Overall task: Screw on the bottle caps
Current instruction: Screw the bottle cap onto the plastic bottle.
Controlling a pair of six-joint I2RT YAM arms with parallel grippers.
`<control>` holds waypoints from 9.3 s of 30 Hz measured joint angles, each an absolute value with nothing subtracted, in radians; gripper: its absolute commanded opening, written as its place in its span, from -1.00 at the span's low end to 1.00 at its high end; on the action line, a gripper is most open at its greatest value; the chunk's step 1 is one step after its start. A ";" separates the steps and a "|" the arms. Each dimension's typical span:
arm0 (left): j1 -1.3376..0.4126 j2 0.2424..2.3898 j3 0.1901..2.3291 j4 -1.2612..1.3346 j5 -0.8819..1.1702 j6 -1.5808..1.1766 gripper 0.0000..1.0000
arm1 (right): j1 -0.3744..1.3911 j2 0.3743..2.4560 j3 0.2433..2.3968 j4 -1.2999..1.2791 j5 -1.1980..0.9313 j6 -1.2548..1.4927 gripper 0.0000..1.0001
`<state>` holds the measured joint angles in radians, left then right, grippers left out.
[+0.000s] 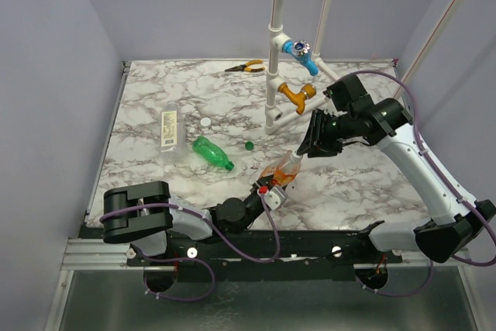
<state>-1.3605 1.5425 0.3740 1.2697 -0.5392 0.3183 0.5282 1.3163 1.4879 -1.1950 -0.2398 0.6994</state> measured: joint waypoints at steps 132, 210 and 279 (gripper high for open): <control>-1.354 1.474 0.353 1.212 -0.479 0.258 -1.00 | 0.666 1.339 1.536 -1.166 -0.187 0.403 -0.33; -1.346 1.573 0.464 1.142 -0.545 0.375 -1.00 | 0.644 1.246 1.406 -1.091 -0.064 0.747 -0.42; -1.357 1.597 0.505 1.308 -0.602 0.303 -1.00 | 0.664 1.292 1.488 -1.095 0.019 0.904 0.67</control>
<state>-1.3575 1.5974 0.5045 1.3083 -0.6018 0.3031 0.6643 1.2919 1.4876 -1.0946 0.0185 0.9035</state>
